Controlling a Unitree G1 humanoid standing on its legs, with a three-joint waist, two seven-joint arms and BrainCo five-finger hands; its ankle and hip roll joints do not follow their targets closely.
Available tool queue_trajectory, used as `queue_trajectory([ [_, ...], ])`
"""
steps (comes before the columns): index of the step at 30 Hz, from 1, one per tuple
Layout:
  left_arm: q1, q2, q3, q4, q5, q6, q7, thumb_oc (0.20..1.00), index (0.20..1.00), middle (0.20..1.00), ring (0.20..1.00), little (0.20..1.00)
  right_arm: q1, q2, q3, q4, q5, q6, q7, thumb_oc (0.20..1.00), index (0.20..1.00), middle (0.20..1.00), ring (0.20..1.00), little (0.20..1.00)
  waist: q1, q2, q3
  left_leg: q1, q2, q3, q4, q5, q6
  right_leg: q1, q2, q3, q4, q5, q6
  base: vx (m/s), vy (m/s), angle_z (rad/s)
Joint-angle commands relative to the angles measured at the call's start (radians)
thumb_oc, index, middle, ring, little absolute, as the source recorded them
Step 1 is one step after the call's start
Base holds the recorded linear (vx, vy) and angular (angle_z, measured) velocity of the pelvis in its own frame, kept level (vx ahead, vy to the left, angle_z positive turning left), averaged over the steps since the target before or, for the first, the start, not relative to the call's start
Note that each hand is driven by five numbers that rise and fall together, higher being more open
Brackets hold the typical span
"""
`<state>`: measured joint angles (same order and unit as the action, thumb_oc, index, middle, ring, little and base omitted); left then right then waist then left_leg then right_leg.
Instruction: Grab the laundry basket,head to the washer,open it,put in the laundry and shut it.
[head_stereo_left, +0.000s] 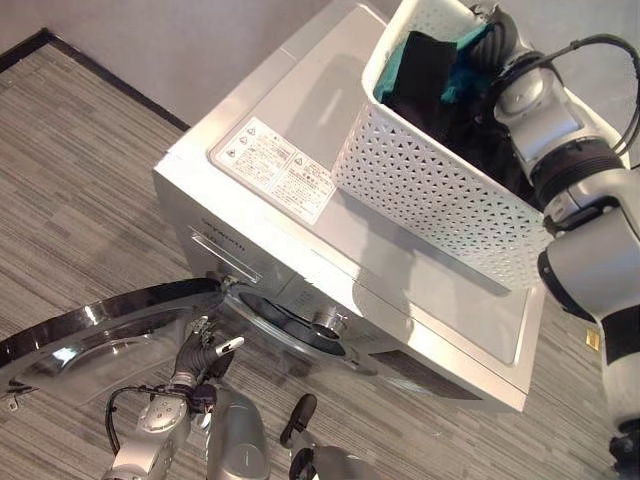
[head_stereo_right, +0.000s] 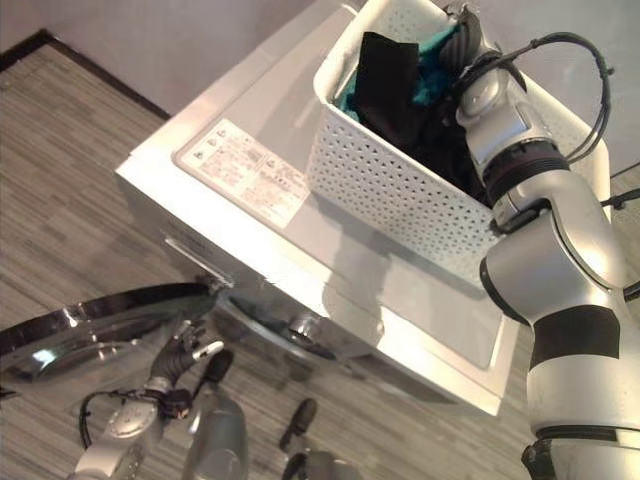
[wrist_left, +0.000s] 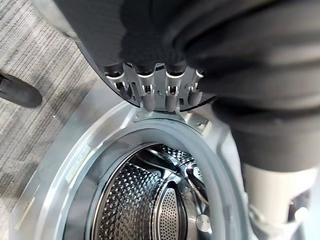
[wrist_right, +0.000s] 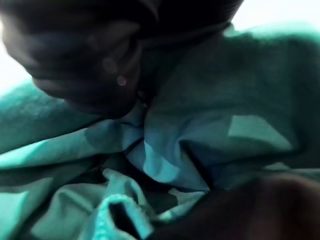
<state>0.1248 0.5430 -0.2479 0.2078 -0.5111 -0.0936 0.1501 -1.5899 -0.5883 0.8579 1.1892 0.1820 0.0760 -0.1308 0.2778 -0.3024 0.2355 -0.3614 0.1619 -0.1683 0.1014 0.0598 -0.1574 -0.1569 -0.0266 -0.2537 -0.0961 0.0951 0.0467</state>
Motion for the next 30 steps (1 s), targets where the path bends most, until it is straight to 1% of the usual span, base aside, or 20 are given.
queue_trajectory([
  [1, -0.041, 0.01, -0.021, -0.061, -0.011, -0.053, 0.001, 1.0, 1.0, 1.0, 1.0, 1.0, 0.099, 0.113, 0.058, -0.01, 0.019, 0.0, 0.095, 0.2, 0.2, 0.2, 0.2, 0.2, 0.007, 0.021, 0.078, 0.134, 0.015, -0.036, -0.178, -0.026, 0.083, 0.07, -0.09, 0.057, 0.009, -0.066, 0.092, 0.01, -0.009, -0.09],
  [4, -0.038, 0.01, -0.016, -0.056, -0.01, -0.054, 0.003, 1.0, 1.0, 1.0, 1.0, 1.0, 0.1, 0.106, 0.045, -0.044, 0.025, -0.008, 0.08, 0.2, 0.2, 0.2, 0.2, 0.2, -0.003, 0.014, 0.069, 0.149, 0.02, -0.027, -0.176, -0.035, 0.084, 0.077, -0.088, 0.064, 0.009, -0.064, 0.093, 0.01, -0.01, -0.12],
  [7, -0.036, 0.009, -0.004, -0.038, -0.001, -0.056, 0.003, 1.0, 1.0, 1.0, 1.0, 1.0, 0.083, 0.07, 0.013, -0.125, 0.073, -0.033, 0.055, 0.2, 0.2, 0.2, 0.2, 0.2, -0.02, 0.006, 0.047, 0.172, 0.025, -0.016, -0.176, -0.045, 0.084, 0.087, -0.088, 0.075, 0.009, -0.065, 0.094, 0.02, -0.003, -0.1],
  [8, -0.036, 0.009, -0.004, -0.038, -0.001, -0.056, 0.003, 1.0, 1.0, 1.0, 1.0, 1.0, 0.084, 0.068, 0.012, -0.128, 0.073, -0.032, 0.055, 0.2, 0.2, 0.2, 0.2, 0.2, -0.018, 0.006, 0.047, 0.172, 0.025, -0.016, -0.176, -0.045, 0.084, 0.087, -0.088, 0.075, 0.009, -0.066, 0.094, 0.03, 0.006, -0.1],
  [9, -0.039, 0.003, 0.003, -0.023, 0.005, -0.06, 0.003, 1.0, 1.0, 1.0, 1.0, 1.0, 0.056, 0.021, -0.011, -0.169, 0.112, -0.054, 0.025, 0.2, 0.2, 0.2, 0.2, 0.2, -0.028, 0.007, 0.032, 0.189, 0.031, -0.008, -0.178, -0.055, 0.083, 0.097, -0.086, 0.081, 0.009, -0.068, 0.094, 0.02, 0.019, -0.11],
  [10, -0.042, 0.002, 0.005, -0.015, 0.007, -0.063, 0.002, 1.0, 1.0, 1.0, 1.0, 1.0, 0.045, 0.001, -0.025, -0.184, 0.125, -0.066, 0.009, 0.2, 0.2, 0.2, 0.2, 0.2, -0.035, 0.005, 0.023, 0.189, 0.028, -0.008, -0.18, -0.052, 0.084, 0.095, -0.089, 0.08, 0.009, -0.067, 0.096, 0.02, 0.019, -0.12],
  [11, -0.043, 0.002, 0.005, -0.015, 0.007, -0.063, 0.002, 1.0, 1.0, 1.0, 1.0, 1.0, 0.045, 0.0, -0.025, -0.185, 0.126, -0.065, 0.008, 0.2, 0.2, 0.2, 0.2, 0.2, -0.035, 0.005, 0.023, 0.189, 0.028, -0.008, -0.179, -0.052, 0.084, 0.095, -0.089, 0.08, 0.009, -0.067, 0.096, 0.01, 0.014, -0.1],
  [12, -0.044, -0.001, 0.007, -0.01, 0.008, -0.067, 0.001, 1.0, 1.0, 1.0, 1.0, 1.0, 0.024, -0.034, -0.044, -0.215, 0.142, -0.083, -0.018, 0.2, 0.2, 0.2, 0.2, 0.2, -0.042, 0.004, 0.011, 0.198, 0.03, -0.005, -0.18, -0.055, 0.084, 0.101, -0.09, 0.084, 0.009, -0.069, 0.096, 0.03, 0.005, -0.05],
  [14, -0.042, -0.002, 0.011, -0.005, 0.005, -0.068, 0.0, 1.0, 1.0, 1.0, 1.0, 1.0, 0.003, -0.062, -0.072, -0.241, 0.163, -0.102, -0.048, 0.2, 0.2, 0.2, 0.2, 0.2, -0.052, 0.005, -0.007, 0.206, 0.029, -0.004, -0.181, -0.06, 0.086, 0.106, -0.092, 0.087, 0.009, -0.069, 0.097, 0.04, 0.02, -0.01],
  [15, -0.033, 0.003, 0.019, 0.0, -0.001, -0.068, 0.001, 1.0, 1.0, 1.0, 1.0, 1.0, -0.037, -0.093, -0.119, -0.249, 0.196, -0.121, -0.096, 0.2, 0.2, 0.2, 0.2, 0.2, -0.061, 0.01, -0.029, 0.223, 0.028, -0.001, -0.183, -0.067, 0.088, 0.117, -0.093, 0.09, 0.009, -0.07, 0.097, 0.04, 0.026, -0.01],
  [17, -0.028, 0.005, 0.024, 0.0, -0.003, -0.067, -0.001, 1.0, 1.0, 1.0, 1.0, 1.0, -0.051, -0.103, -0.129, -0.255, 0.186, -0.127, -0.112, 0.2, 0.2, 0.2, 0.2, 0.2, -0.066, 0.012, -0.041, 0.229, 0.025, -0.001, -0.184, -0.068, 0.089, 0.121, -0.094, 0.091, 0.009, -0.07, 0.098, 0.05, 0.029, -0.03],
  [18, -0.014, 0.007, 0.036, 0.005, 0.003, -0.061, -0.002, 1.0, 1.0, 1.0, 1.0, 1.0, -0.088, -0.138, -0.146, -0.278, 0.087, -0.108, -0.187, 0.2, 0.2, 0.2, 0.2, 0.2, -0.075, 0.021, -0.065, 0.247, 0.027, 0.001, -0.185, -0.077, 0.089, 0.138, -0.097, 0.09, 0.009, -0.072, 0.099, 0.06, 0.029, -0.04],
  [19, -0.014, 0.007, 0.036, 0.005, 0.003, -0.061, -0.002, 1.0, 1.0, 1.0, 1.0, 1.0, -0.088, -0.138, -0.147, -0.278, 0.087, -0.107, -0.187, 0.2, 0.2, 0.2, 0.2, 0.2, -0.075, 0.021, -0.066, 0.247, 0.026, 0.001, -0.186, -0.076, 0.09, 0.137, -0.098, 0.09, 0.009, -0.072, 0.099, 0.11, 0.04, -0.03],
  [20, -0.013, 0.01, 0.04, 0.019, 0.013, -0.052, 0.005, 1.0, 1.0, 1.0, 1.0, 1.0, -0.103, -0.17, -0.167, -0.338, -0.071, -0.084, -0.274, 0.2, 0.2, 0.2, 0.2, 0.2, -0.078, 0.033, -0.088, 0.262, 0.028, 0.001, -0.185, -0.089, 0.09, 0.153, -0.099, 0.091, 0.009, -0.077, 0.099, 0.07, 0.028, 0.01],
  [22, -0.018, 0.016, 0.034, 0.028, 0.021, -0.049, 0.016, 1.0, 1.0, 1.0, 1.0, 1.0, -0.115, -0.192, -0.208, -0.372, -0.181, -0.039, -0.348, 0.2, 0.2, 0.2, 0.2, 0.2, -0.078, 0.038, -0.107, 0.267, 0.022, -0.007, -0.186, -0.088, 0.093, 0.161, -0.105, 0.089, 0.009, -0.075, 0.1, 0.04, 0.016, 0.01],
  [23, -0.018, 0.016, 0.034, 0.028, 0.022, -0.049, 0.016, 1.0, 1.0, 1.0, 1.0, 1.0, -0.113, -0.192, -0.21, -0.375, -0.185, -0.036, -0.35, 0.2, 0.2, 0.2, 0.2, 0.2, -0.079, 0.037, -0.106, 0.268, 0.022, -0.008, -0.186, -0.089, 0.093, 0.162, -0.105, 0.088, 0.009, -0.076, 0.1, 0.0, 0.0, 0.0],
  [25, -0.016, 0.02, 0.032, 0.029, 0.03, -0.052, 0.02, 1.0, 1.0, 1.0, 1.0, 1.0, -0.131, -0.213, -0.207, -0.329, -0.28, 0.0, -0.396, 0.2, 0.2, 0.2, 0.2, 0.2, -0.07, 0.045, -0.126, 0.277, 0.02, -0.014, -0.184, -0.091, 0.094, 0.175, -0.108, 0.081, 0.009, -0.079, 0.101, 0.04, 0.017, 0.05],
  [28, -0.018, 0.018, 0.024, 0.032, 0.031, -0.055, 0.016, 1.0, 1.0, 1.0, 1.0, 1.0, -0.157, -0.208, -0.201, -0.278, -0.266, -0.001, -0.413, 0.2, 0.2, 0.2, 0.2, 0.2, -0.067, 0.047, -0.137, 0.284, 0.021, -0.016, -0.185, -0.094, 0.092, 0.183, -0.109, 0.075, 0.009, -0.081, 0.102, 0.03, 0.014, 0.1],
  [30, -0.02, 0.017, 0.018, 0.029, 0.036, -0.054, 0.013, 1.0, 1.0, 1.0, 1.0, 1.0, -0.173, -0.205, -0.185, -0.235, -0.298, 0.008, -0.444, 0.2, 0.2, 0.2, 0.2, 0.2, -0.062, 0.051, -0.144, 0.287, 0.019, -0.021, -0.185, -0.095, 0.092, 0.187, -0.111, 0.073, 0.009, -0.082, 0.103, 0.0, 0.0, 0.0],
])
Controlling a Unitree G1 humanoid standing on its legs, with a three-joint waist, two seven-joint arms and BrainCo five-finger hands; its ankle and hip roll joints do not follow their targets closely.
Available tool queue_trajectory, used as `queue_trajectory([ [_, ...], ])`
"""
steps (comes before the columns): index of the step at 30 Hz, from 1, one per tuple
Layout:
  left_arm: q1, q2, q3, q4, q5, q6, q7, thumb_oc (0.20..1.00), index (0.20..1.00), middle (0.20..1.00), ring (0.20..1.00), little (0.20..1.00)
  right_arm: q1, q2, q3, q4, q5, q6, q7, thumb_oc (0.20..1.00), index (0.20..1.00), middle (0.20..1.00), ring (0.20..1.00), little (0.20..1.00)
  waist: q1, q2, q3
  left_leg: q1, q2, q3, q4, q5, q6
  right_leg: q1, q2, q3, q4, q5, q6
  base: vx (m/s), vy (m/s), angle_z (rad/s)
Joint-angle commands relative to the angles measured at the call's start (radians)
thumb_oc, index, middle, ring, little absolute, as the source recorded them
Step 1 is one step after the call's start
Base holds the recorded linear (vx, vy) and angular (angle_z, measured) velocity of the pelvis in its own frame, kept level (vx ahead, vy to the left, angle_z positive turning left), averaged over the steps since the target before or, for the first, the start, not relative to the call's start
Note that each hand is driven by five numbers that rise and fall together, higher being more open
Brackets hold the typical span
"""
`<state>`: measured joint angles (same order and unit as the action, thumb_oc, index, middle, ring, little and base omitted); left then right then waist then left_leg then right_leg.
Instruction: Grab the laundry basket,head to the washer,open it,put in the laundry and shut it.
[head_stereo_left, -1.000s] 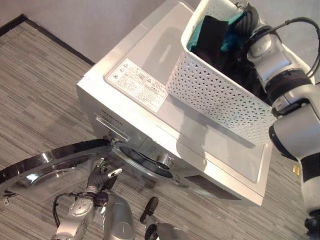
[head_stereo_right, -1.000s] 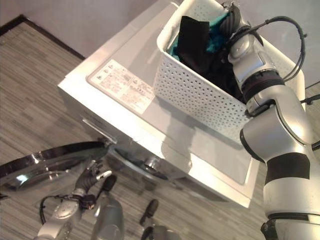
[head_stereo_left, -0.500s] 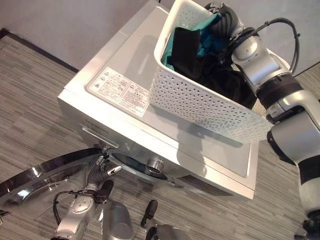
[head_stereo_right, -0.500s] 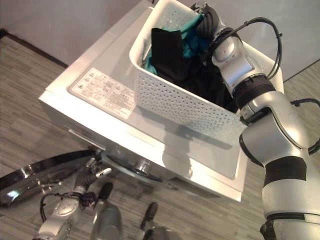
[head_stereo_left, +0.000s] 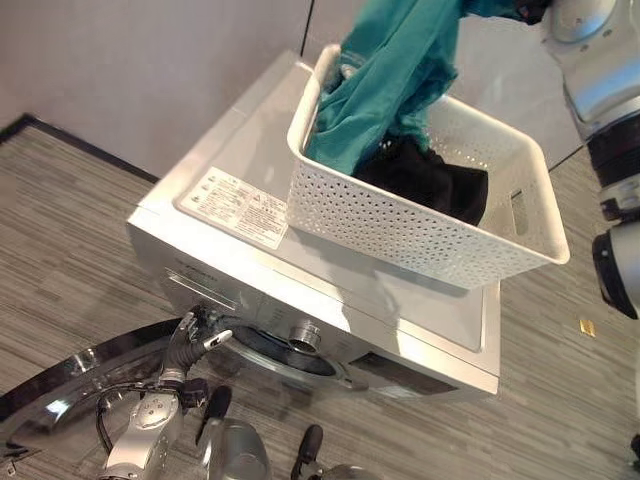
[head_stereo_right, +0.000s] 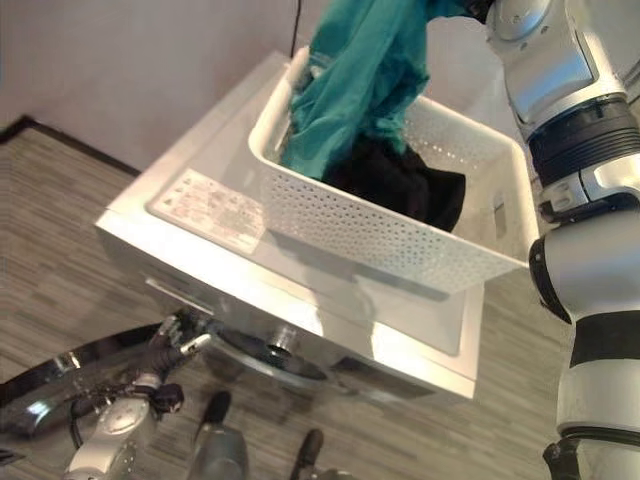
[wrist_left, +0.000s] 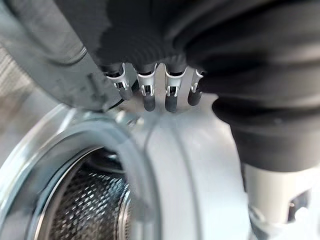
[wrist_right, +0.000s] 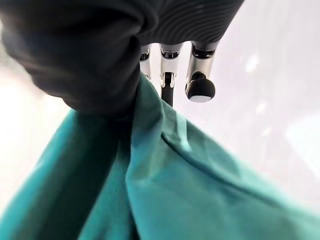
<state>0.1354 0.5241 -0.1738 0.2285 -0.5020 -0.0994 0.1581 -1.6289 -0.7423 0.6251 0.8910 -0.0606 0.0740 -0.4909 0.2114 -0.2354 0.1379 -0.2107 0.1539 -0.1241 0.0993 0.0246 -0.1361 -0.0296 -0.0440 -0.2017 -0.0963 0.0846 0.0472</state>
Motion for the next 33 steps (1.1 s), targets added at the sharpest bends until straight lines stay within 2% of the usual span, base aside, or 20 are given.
queue_trajectory([
  [1, -0.037, 0.035, -0.062, 0.014, 0.034, -0.047, 0.009, 1.0, 1.0, 1.0, 1.0, 1.0, -0.138, -0.065, 0.055, 0.073, -0.097, 0.026, -0.111, 0.2, 0.2, 0.2, 0.2, 0.2, 0.011, -0.011, -0.05, 0.139, 0.026, -0.067, -0.182, -0.06, 0.07, 0.064, -0.095, 0.019, 0.009, -0.073, 0.103, 0.0, 0.0, 0.0],
  [3, -0.042, 0.034, -0.062, 0.022, 0.043, -0.05, 0.012, 1.0, 1.0, 1.0, 1.0, 1.0, -0.145, -0.091, 0.068, 0.08, -0.125, 0.035, -0.127, 0.2, 0.2, 0.2, 0.2, 0.2, 0.016, -0.009, -0.058, 0.144, 0.025, -0.07, -0.182, -0.061, 0.069, 0.068, -0.096, 0.016, 0.009, -0.077, 0.104, 0.0, 0.0, 0.0],
  [7, -0.05, 0.039, -0.07, 0.026, 0.06, -0.059, 0.008, 1.0, 1.0, 1.0, 1.0, 1.0, -0.182, -0.102, 0.084, 0.14, -0.075, 0.018, -0.122, 0.2, 0.2, 0.2, 0.2, 0.2, 0.021, -0.008, -0.07, 0.149, 0.026, -0.074, -0.182, -0.062, 0.066, 0.073, -0.097, 0.013, 0.009, -0.082, 0.104, 0.0, 0.0, 0.0],
  [9, -0.064, 0.062, -0.068, -0.008, 0.099, -0.07, 0.007, 1.0, 1.0, 1.0, 1.0, 1.0, -0.229, -0.105, 0.141, 0.213, -0.04, -0.002, -0.113, 0.2, 0.2, 0.2, 0.2, 0.2, 0.025, -0.005, -0.076, 0.153, 0.027, -0.073, -0.182, -0.06, 0.061, 0.078, -0.099, 0.009, 0.009, -0.086, 0.104, 0.0, 0.001, 0.02],
  [12, -0.071, 0.072, -0.059, -0.04, 0.115, -0.078, 0.013, 1.0, 1.0, 1.0, 1.0, 1.0, -0.252, -0.104, 0.157, 0.235, -0.015, -0.015, -0.114, 0.2, 0.2, 0.2, 0.2, 0.2, 0.027, -0.001, -0.079, 0.156, 0.028, -0.072, -0.182, -0.059, 0.059, 0.08, -0.1, 0.009, 0.009, -0.087, 0.105, 0.0, 0.0, 0.0],
  [13, -0.094, 0.106, -0.047, -0.087, 0.157, -0.096, 0.024, 1.0, 1.0, 1.0, 1.0, 1.0, -0.278, -0.099, 0.174, 0.274, 0.023, -0.027, -0.109, 0.2, 0.2, 0.2, 0.2, 0.2, 0.031, 0.004, -0.087, 0.164, 0.031, -0.071, -0.182, -0.066, 0.055, 0.083, -0.096, 0.008, 0.009, -0.094, 0.105, 0.0, 0.0, 0.0],
  [17, -0.122, 0.138, 0.004, -0.19, 0.195, -0.123, 0.046, 1.0, 1.0, 1.0, 1.0, 1.0, -0.339, -0.109, 0.245, 0.326, 0.032, -0.037, -0.104, 0.2, 0.2, 0.2, 0.2, 0.2, 0.038, 0.008, -0.095, 0.161, 0.026, -0.071, -0.185, -0.054, 0.051, 0.076, -0.102, 0.006, 0.009, -0.092, 0.108, 0.0, 0.0, 0.0],
  [24, -0.196, 0.204, 0.035, -0.308, 0.316, -0.12, 0.055, 1.0, 1.0, 1.0, 1.0, 1.0, -0.431, -0.128, 0.3, 0.375, 0.116, -0.072, -0.089, 0.2, 0.2, 0.2, 0.2, 0.2, 0.046, 0.014, -0.106, 0.164, 0.024, -0.081, -0.185, -0.052, 0.044, 0.08, -0.102, -0.006, 0.009, -0.099, 0.11, 0.0, -0.001, 0.05],
  [33, -0.29, 0.261, 0.057, -0.477, 0.358, -0.113, 0.013, 1.0, 1.0, 1.0, 1.0, 1.0, -0.45, -0.093, 0.333, 0.424, 0.178, -0.094, -0.021, 0.2, 0.2, 0.2, 0.2, 0.2, 0.046, 0.027, -0.11, 0.16, 0.026, -0.093, -0.185, -0.045, 0.038, 0.084, -0.1, -0.02, 0.009, -0.107, 0.109, -0.01, -0.006, 0.09],
])
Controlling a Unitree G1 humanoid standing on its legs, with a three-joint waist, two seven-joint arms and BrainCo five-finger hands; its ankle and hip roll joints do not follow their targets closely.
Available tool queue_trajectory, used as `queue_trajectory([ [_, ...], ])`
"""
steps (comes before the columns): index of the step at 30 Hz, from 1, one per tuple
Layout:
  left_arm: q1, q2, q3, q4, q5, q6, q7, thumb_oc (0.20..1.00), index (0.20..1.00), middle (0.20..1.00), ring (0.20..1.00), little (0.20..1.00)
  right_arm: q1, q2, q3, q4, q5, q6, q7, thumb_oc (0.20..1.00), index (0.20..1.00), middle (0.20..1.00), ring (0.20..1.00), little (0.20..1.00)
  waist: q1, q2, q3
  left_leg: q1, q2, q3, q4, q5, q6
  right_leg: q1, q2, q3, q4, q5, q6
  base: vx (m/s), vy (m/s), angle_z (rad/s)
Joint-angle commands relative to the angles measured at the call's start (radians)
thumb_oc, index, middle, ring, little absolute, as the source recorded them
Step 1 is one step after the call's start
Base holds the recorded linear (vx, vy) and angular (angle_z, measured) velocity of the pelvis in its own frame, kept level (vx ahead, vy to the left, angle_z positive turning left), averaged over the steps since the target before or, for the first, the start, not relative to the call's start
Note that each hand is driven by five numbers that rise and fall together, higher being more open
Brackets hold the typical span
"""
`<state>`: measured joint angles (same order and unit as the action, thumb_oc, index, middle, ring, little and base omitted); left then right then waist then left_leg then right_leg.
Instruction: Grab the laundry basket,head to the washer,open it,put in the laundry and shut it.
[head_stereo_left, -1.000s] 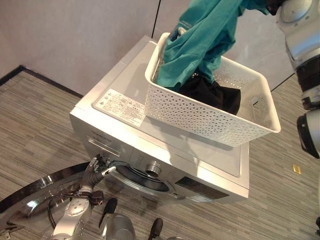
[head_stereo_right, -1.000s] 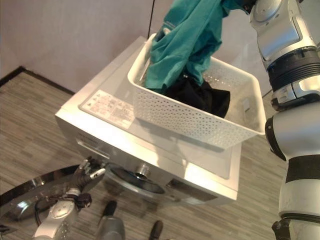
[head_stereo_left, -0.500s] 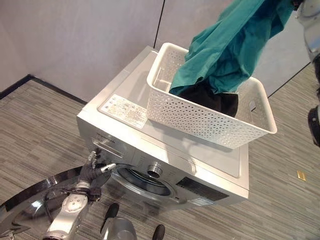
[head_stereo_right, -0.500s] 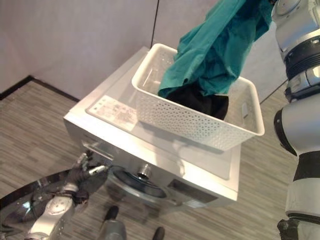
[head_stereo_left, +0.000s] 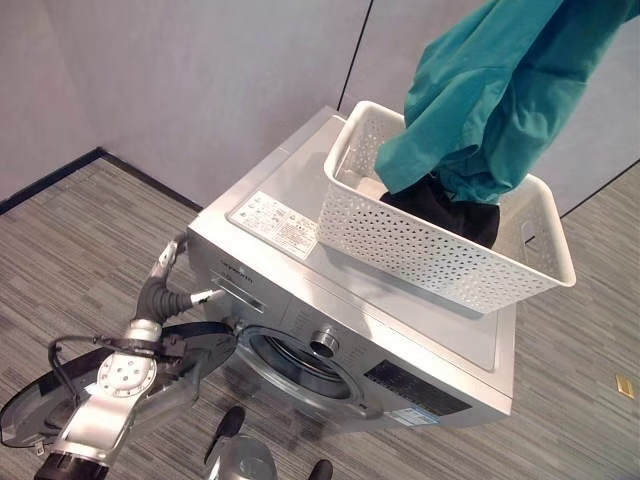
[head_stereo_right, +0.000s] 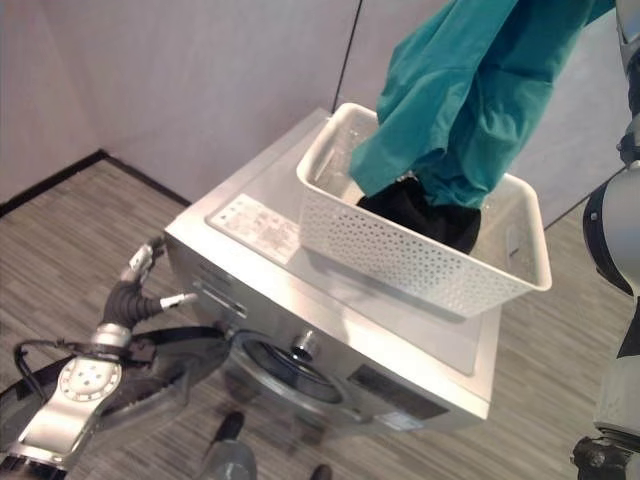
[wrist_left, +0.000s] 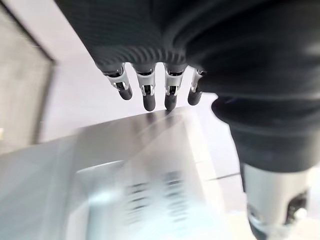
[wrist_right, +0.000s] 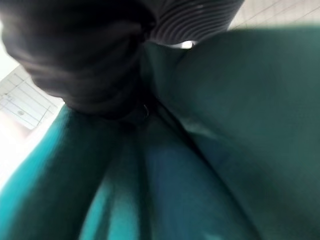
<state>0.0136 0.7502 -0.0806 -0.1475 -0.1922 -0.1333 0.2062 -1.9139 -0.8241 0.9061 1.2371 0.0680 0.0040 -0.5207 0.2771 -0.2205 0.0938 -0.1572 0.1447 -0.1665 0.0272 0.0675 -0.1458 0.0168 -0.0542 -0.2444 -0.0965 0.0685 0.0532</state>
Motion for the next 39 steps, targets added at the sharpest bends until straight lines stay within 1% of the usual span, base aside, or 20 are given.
queue_trajectory([
  [1, -0.21, 0.042, -0.048, -0.11, 0.059, -0.074, -0.032, 1.0, 1.0, 1.0, 1.0, 1.0, -0.161, -0.003, 0.05, 0.081, 0.048, -0.022, 0.013, 0.2, 0.2, 0.2, 0.2, 0.2, -0.023, 0.014, -0.066, 0.105, 0.034, -0.054, -0.113, -0.087, 0.047, 0.038, -0.089, 0.019, 0.009, -0.092, 0.102, -0.02, -0.003, 0.04],
  [4, -0.354, 0.043, -0.123, -0.117, 0.085, -0.061, -0.046, 1.0, 1.0, 1.0, 1.0, 1.0, -0.142, 0.031, 0.033, 0.083, 0.05, -0.019, 0.019, 0.2, 0.2, 0.2, 0.2, 0.2, -0.038, 0.025, -0.073, 0.104, 0.031, -0.058, -0.114, -0.085, 0.045, 0.041, -0.088, 0.019, 0.009, -0.095, 0.1, -0.01, -0.001, 0.06],
  [5, -0.364, 0.042, -0.132, -0.11, 0.086, -0.061, -0.044, 1.0, 1.0, 1.0, 1.0, 1.0, -0.142, 0.028, 0.034, 0.083, 0.05, -0.019, 0.018, 0.2, 0.2, 0.2, 0.2, 0.2, -0.036, 0.024, -0.072, 0.104, 0.031, -0.06, -0.114, -0.085, 0.045, 0.042, -0.088, 0.017, 0.009, -0.095, 0.1, -0.01, 0.009, 0.05],
  [6, -0.453, 0.024, -0.193, -0.103, 0.081, -0.05, -0.058, 1.0, 1.0, 1.0, 1.0, 1.0, -0.128, 0.065, 0.017, 0.087, 0.053, -0.016, 0.022, 0.2, 0.2, 0.2, 0.2, 0.2, -0.045, 0.032, -0.076, 0.105, 0.029, -0.06, -0.114, -0.085, 0.044, 0.044, -0.089, 0.018, 0.009, -0.097, 0.099, -0.01, 0.011, 0.03],
  [7, -0.462, 0.023, -0.2, -0.097, 0.08, -0.05, -0.057, 1.0, 1.0, 1.0, 1.0, 1.0, -0.128, 0.063, 0.017, 0.087, 0.052, -0.016, 0.021, 0.2, 0.2, 0.2, 0.2, 0.2, -0.044, 0.031, -0.075, 0.105, 0.029, -0.061, -0.114, -0.085, 0.044, 0.044, -0.089, 0.017, 0.009, -0.097, 0.099, 0.0, 0.0, 0.0],
  [8, -0.553, -0.012, -0.26, -0.076, 0.05, -0.04, -0.064, 1.0, 1.0, 1.0, 1.0, 1.0, -0.118, 0.109, 0.004, 0.087, 0.054, -0.012, 0.023, 0.2, 0.2, 0.2, 0.2, 0.2, -0.057, 0.04, -0.081, 0.106, 0.026, -0.061, -0.114, -0.085, 0.044, 0.046, -0.09, 0.018, 0.009, -0.097, 0.098, -0.01, 0.013, 0.03],
  [9, -0.571, -0.016, -0.274, -0.062, 0.049, -0.044, -0.061, 1.0, 1.0, 1.0, 1.0, 1.0, -0.12, 0.104, 0.006, 0.087, 0.054, -0.012, 0.022, 0.2, 0.2, 0.2, 0.2, 0.2, -0.053, 0.039, -0.079, 0.105, 0.026, -0.062, -0.114, -0.084, 0.044, 0.045, -0.09, 0.017, 0.009, -0.097, 0.098, -0.02, 0.035, 0.02],
  [10, -0.675, -0.057, -0.346, -0.001, 0.037, -0.03, -0.052, 1.0, 1.0, 1.0, 1.0, 1.0, -0.112, 0.143, 0.001, 0.09, 0.055, -0.006, 0.024, 0.2, 0.2, 0.2, 0.2, 0.2, -0.069, 0.048, -0.088, 0.108, 0.024, -0.062, -0.114, -0.083, 0.044, 0.046, -0.092, 0.02, 0.009, -0.095, 0.098, 0.0, 0.0, 0.0],
  [12, -0.802, -0.118, -0.435, 0.101, 0.037, -0.019, -0.03, 1.0, 1.0, 1.0, 1.0, 1.0, -0.111, 0.174, -0.009, 0.098, 0.072, -0.005, 0.027, 0.2, 0.2, 0.2, 0.2, 0.2, -0.079, 0.052, -0.092, 0.108, 0.021, -0.061, -0.114, -0.082, 0.044, 0.045, -0.094, 0.022, 0.009, -0.094, 0.098, -0.01, 0.029, 0.02],
  [15, -0.948, -0.247, -0.554, 0.26, 0.014, 0.003, -0.022, 1.0, 1.0, 1.0, 1.0, 1.0, -0.11, 0.222, -0.008, 0.108, 0.085, -0.004, 0.03, 0.2, 0.2, 0.2, 0.2, 0.2, -0.099, 0.061, -0.097, 0.11, 0.018, -0.059, -0.114, -0.083, 0.044, 0.044, -0.097, 0.028, 0.009, -0.093, 0.099, -0.01, 0.011, 0.01],
  [16, -0.956, -0.254, -0.56, 0.271, 0.013, -0.002, -0.019, 1.0, 1.0, 1.0, 1.0, 1.0, -0.11, 0.22, -0.007, 0.109, 0.085, -0.004, 0.029, 0.2, 0.2, 0.2, 0.2, 0.2, -0.097, 0.061, -0.096, 0.11, 0.018, -0.06, -0.114, -0.083, 0.044, 0.043, -0.097, 0.028, 0.009, -0.093, 0.099, 0.0, 0.0, 0.0],
  [17, -0.989, -0.294, -0.596, 0.322, 0.0, 0.012, -0.022, 1.0, 1.0, 1.0, 1.0, 1.0, -0.106, 0.239, -0.01, 0.109, 0.094, -0.005, 0.032, 0.2, 0.2, 0.2, 0.2, 0.2, -0.107, 0.065, -0.099, 0.112, 0.017, -0.059, -0.114, -0.083, 0.044, 0.043, -0.097, 0.032, 0.009, -0.091, 0.099, 0.0, 0.0, 0.0],
  [18, -1.092, -0.392, -0.66, 0.475, -0.022, 0.013, 0.005, 1.0, 1.0, 1.0, 1.0, 1.0, -0.107, 0.267, -0.005, 0.116, 0.1, -0.002, 0.029, 0.2, 0.2, 0.2, 0.2, 0.2, -0.117, 0.069, -0.103, 0.114, 0.016, -0.055, -0.114, -0.082, 0.043, 0.042, -0.098, 0.036, 0.009, -0.089, 0.099, -0.02, 0.027, -0.04],
  [19, -1.094, -0.394, -0.661, 0.478, -0.022, 0.011, 0.005, 1.0, 1.0, 1.0, 1.0, 1.0, -0.107, 0.266, -0.005, 0.116, 0.1, -0.002, 0.029, 0.2, 0.2, 0.2, 0.2, 0.2, -0.116, 0.069, -0.102, 0.114, 0.016, -0.054, -0.114, -0.082, 0.043, 0.041, -0.098, 0.036, 0.009, -0.089, 0.099, -0.03, 0.031, 0.0],
  [20, -1.19, -0.477, -0.708, 0.623, -0.016, 0.025, 0.045, 1.0, 1.0, 1.0, 1.0, 1.0, -0.107, 0.293, 0.001, 0.129, 0.113, -0.004, 0.032, 0.2, 0.2, 0.2, 0.2, 0.2, -0.133, 0.074, -0.106, 0.115, 0.014, -0.05, -0.114, -0.08, 0.041, 0.038, -0.099, 0.042, 0.009, -0.085, 0.1, 0.0, 0.0, 0.0],
  [22, -1.233, -0.513, -0.728, 0.691, -0.008, 0.024, 0.062, 1.0, 1.0, 1.0, 1.0, 1.0, -0.107, 0.301, 0.006, 0.135, 0.118, -0.006, 0.033, 0.2, 0.2, 0.2, 0.2, 0.2, -0.134, 0.076, -0.105, 0.115, 0.014, -0.048, -0.114, -0.079, 0.04, 0.036, -0.101, 0.042, 0.009, -0.084, 0.101, -0.02, 0.019, -0.07],
  [23, -1.274, -0.554, -0.75, 0.766, 0.007, 0.03, 0.075, 1.0, 1.0, 1.0, 1.0, 1.0, -0.104, 0.31, 0.011, 0.144, 0.129, -0.009, 0.035, 0.2, 0.2, 0.2, 0.2, 0.2, -0.141, 0.08, -0.107, 0.117, 0.013, -0.044, -0.114, -0.08, 0.04, 0.035, -0.102, 0.043, 0.009, -0.082, 0.102, -0.01, 0.011, -0.13],
  [29, -1.338, -0.571, -0.759, 0.816, 0.062, 0.025, 0.114, 1.0, 1.0, 1.0, 1.0, 1.0, -0.102, 0.306, 0.037, 0.167, 0.13, -0.009, 0.039, 0.2, 0.2, 0.2, 0.2, 0.2, -0.139, 0.085, -0.107, 0.122, 0.013, -0.038, -0.114, -0.082, 0.041, 0.033, -0.105, 0.049, 0.009, -0.081, 0.105, 0.0, 0.004, -0.07],
  [35, -1.343, -0.478, -0.683, 0.724, 0.106, 0.014, 0.181, 1.0, 1.0, 1.0, 1.0, 1.0, -0.083, 0.254, 0.032, 0.177, 0.153, -0.016, 0.035, 0.2, 0.2, 0.2, 0.2, 0.2, -0.115, 0.084, -0.102, 0.124, 0.012, -0.041, -0.114, -0.082, 0.042, 0.037, -0.105, 0.047, 0.009, -0.086, 0.103, 0.01, -0.003, -0.04],
  [39, -1.366, -0.473, -0.685, 0.757, 0.156, 0.035, 0.198, 1.0, 1.0, 1.0, 1.0, 1.0, -0.077, 0.248, 0.033, 0.182, 0.165, -0.02, 0.044, 0.2, 0.2, 0.2, 0.2, 0.2, -0.112, 0.083, -0.099, 0.123, 0.013, -0.048, -0.114, -0.081, 0.043, 0.04, -0.105, 0.044, 0.009, -0.088, 0.101, 0.0, 0.0, 0.0],
])
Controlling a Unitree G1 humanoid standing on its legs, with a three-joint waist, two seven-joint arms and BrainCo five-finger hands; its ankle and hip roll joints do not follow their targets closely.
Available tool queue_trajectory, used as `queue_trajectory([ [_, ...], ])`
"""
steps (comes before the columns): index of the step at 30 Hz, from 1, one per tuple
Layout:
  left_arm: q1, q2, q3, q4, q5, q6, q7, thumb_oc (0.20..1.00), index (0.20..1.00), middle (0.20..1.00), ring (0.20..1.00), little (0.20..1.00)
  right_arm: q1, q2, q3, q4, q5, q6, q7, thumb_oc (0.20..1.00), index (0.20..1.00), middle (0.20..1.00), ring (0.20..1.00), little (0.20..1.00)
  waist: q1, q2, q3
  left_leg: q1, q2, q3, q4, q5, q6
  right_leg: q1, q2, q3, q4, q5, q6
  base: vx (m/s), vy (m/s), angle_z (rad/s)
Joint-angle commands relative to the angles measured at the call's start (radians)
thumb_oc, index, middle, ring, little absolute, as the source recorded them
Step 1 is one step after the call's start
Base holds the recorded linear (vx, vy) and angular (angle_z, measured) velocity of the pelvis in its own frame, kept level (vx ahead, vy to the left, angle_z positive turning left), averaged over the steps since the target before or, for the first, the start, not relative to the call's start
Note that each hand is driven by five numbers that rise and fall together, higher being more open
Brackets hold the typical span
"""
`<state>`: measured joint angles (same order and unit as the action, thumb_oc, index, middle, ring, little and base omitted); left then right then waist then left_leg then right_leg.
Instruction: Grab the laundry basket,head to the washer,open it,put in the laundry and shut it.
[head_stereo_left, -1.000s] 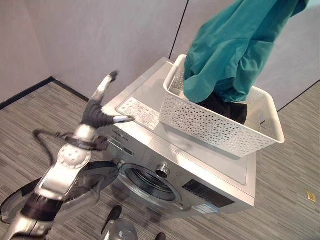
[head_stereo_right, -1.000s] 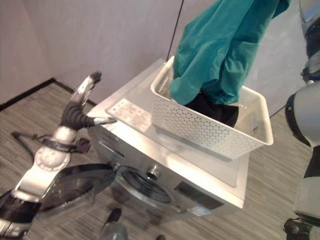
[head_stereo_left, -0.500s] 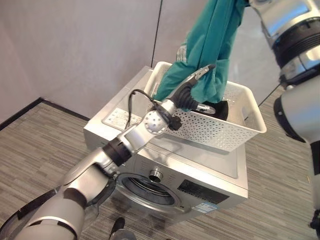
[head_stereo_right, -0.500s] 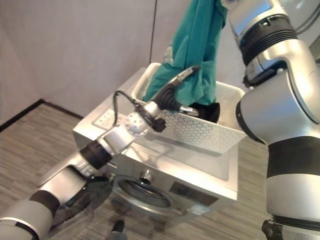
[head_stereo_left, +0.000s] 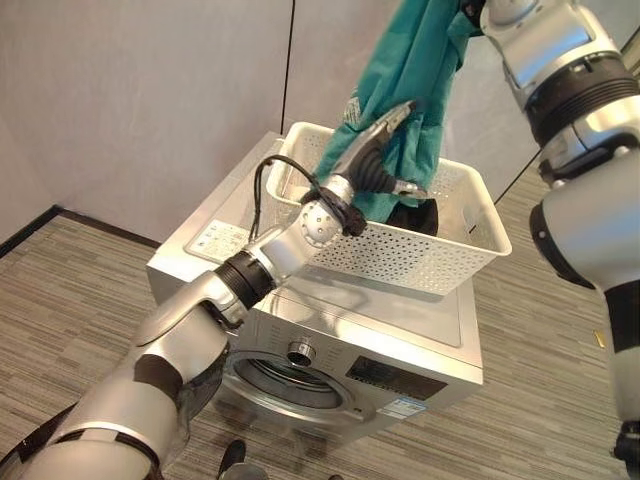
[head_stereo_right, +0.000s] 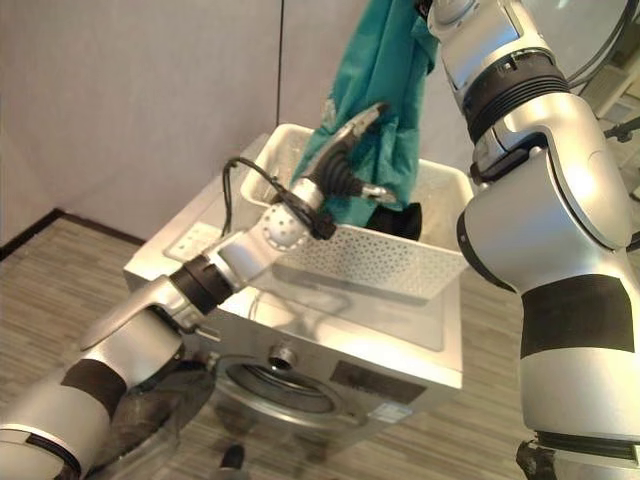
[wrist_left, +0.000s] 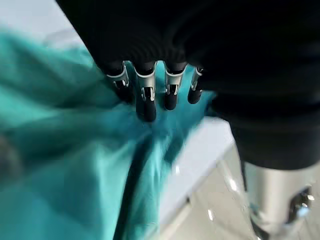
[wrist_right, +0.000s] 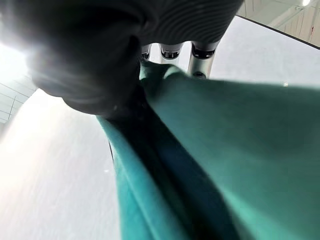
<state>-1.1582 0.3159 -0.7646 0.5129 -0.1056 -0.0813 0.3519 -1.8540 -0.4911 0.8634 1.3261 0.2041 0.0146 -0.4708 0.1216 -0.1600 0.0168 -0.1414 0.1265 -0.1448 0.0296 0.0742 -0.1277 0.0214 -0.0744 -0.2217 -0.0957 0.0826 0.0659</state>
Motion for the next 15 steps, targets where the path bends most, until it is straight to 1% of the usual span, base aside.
queue_trajectory([
  [1, -0.195, -0.039, -0.001, 0.097, 0.069, -0.017, 0.052, 1.0, 1.0, 1.0, 1.0, 1.0, -0.137, -0.085, 0.076, 0.093, 0.029, -0.031, -0.006, 0.2, 0.2, 0.2, 0.2, 0.2, 0.043, 0.023, -0.022, 0.107, 0.031, -0.069, -0.117, -0.088, 0.025, 0.035, -0.084, 0.021, 0.008, -0.102, 0.088, 0.0, 0.0, 0.0],
  [3, -0.214, -0.043, -0.007, 0.136, 0.101, -0.003, 0.069, 1.0, 1.0, 1.0, 1.0, 1.0, -0.134, -0.08, 0.084, 0.096, 0.026, -0.031, -0.001, 0.2, 0.2, 0.2, 0.2, 0.2, 0.045, 0.022, -0.021, 0.106, 0.032, -0.07, -0.117, -0.087, 0.025, 0.035, -0.084, 0.018, 0.008, -0.102, 0.088, 0.0, 0.0, 0.0],
  [5, -0.211, -0.03, 0.003, 0.127, 0.11, -0.005, 0.079, 1.0, 1.0, 1.0, 1.0, 1.0, -0.135, -0.078, 0.092, 0.096, 0.023, -0.031, 0.0, 0.2, 0.2, 0.2, 0.2, 0.2, 0.048, 0.022, -0.018, 0.107, 0.031, -0.07, -0.117, -0.087, 0.025, 0.034, -0.084, 0.018, 0.008, -0.102, 0.088, 0.0, 0.0, 0.0],
  [6, -0.194, -0.011, 0.019, 0.097, 0.109, -0.01, 0.076, 1.0, 1.0, 1.0, 1.0, 1.0, -0.139, -0.078, 0.096, 0.096, 0.022, -0.03, 0.004, 0.2, 0.2, 0.2, 0.2, 0.2, 0.051, 0.021, -0.016, 0.107, 0.031, -0.07, -0.117, -0.087, 0.026, 0.034, -0.085, 0.017, 0.008, -0.103, 0.087, 0.0, 0.0, 0.0],
  [7, -0.12, 0.061, 0.071, -0.025, 0.116, -0.031, 0.07, 1.0, 1.0, 1.0, 1.0, 1.0, -0.144, -0.098, 0.099, 0.097, 0.019, -0.03, 0.002, 0.2, 0.2, 0.2, 0.2, 0.2, 0.067, 0.017, -0.01, 0.106, 0.03, -0.074, -0.117, -0.089, 0.027, 0.033, -0.086, 0.014, 0.008, -0.104, 0.086, 0.0, 0.0, 0.0],
  [9, -0.02, 0.131, 0.134, -0.153, 0.115, -0.044, 0.056, 1.0, 1.0, 1.0, 1.0, 1.0, -0.143, -0.133, 0.098, 0.099, 0.016, -0.029, 0.0, 0.2, 0.2, 0.2, 0.2, 0.2, 0.082, 0.014, -0.004, 0.105, 0.031, -0.08, -0.117, -0.088, 0.028, 0.034, -0.086, 0.01, 0.008, -0.106, 0.085, 0.0, 0.0, 0.0],
  [10, 0.023, 0.157, 0.162, -0.201, 0.11, -0.047, 0.049, 1.0, 1.0, 1.0, 1.0, 1.0, -0.138, -0.15, 0.095, 0.099, 0.014, -0.029, 0.0, 0.2, 0.2, 0.2, 0.2, 0.2, 0.086, 0.014, -0.003, 0.105, 0.031, -0.082, -0.117, -0.088, 0.028, 0.035, -0.085, 0.01, 0.008, -0.107, 0.084, 0.01, -0.012, 0.03],
  [11, 0.033, 0.162, 0.168, -0.214, 0.11, -0.043, 0.045, 1.0, 1.0, 1.0, 1.0, 1.0, -0.136, -0.148, 0.094, 0.097, 0.014, -0.029, 0.0, 0.2, 0.2, 0.2, 0.2, 0.2, 0.084, 0.015, -0.005, 0.105, 0.031, -0.082, -0.117, -0.088, 0.028, 0.036, -0.085, 0.009, 0.008, -0.108, 0.084, 0.01, -0.005, 0.07],
  [12, 0.062, 0.176, 0.182, -0.238, 0.105, -0.051, 0.04, 1.0, 1.0, 1.0, 1.0, 1.0, -0.138, -0.162, 0.094, 0.1, 0.014, -0.028, 0.0, 0.2, 0.2, 0.2, 0.2, 0.2, 0.088, 0.013, -0.002, 0.104, 0.032, -0.083, -0.117, -0.088, 0.029, 0.036, -0.085, 0.008, 0.008, -0.109, 0.083, 0.01, -0.011, 0.07],
  [13, 0.13, 0.207, 0.217, -0.303, 0.09, -0.056, 0.025, 1.0, 1.0, 1.0, 1.0, 1.0, -0.135, -0.175, 0.095, 0.106, 0.014, -0.028, 0.005, 0.2, 0.2, 0.2, 0.2, 0.2, 0.092, 0.012, -0.001, 0.102, 0.031, -0.087, -0.116, -0.088, 0.029, 0.038, -0.084, 0.005, 0.008, -0.111, 0.082, 0.01, -0.019, 0.05],
  [15, 0.18, 0.231, 0.263, -0.318, 0.095, -0.052, 0.042, 1.0, 1.0, 1.0, 1.0, 1.0, -0.125, -0.19, 0.095, 0.109, 0.01, -0.028, 0.008, 0.2, 0.2, 0.2, 0.2, 0.2, 0.098, 0.008, 0.002, 0.102, 0.031, -0.09, -0.116, -0.087, 0.029, 0.038, -0.081, 0.003, 0.008, -0.112, 0.08, 0.01, -0.017, 0.01],
])
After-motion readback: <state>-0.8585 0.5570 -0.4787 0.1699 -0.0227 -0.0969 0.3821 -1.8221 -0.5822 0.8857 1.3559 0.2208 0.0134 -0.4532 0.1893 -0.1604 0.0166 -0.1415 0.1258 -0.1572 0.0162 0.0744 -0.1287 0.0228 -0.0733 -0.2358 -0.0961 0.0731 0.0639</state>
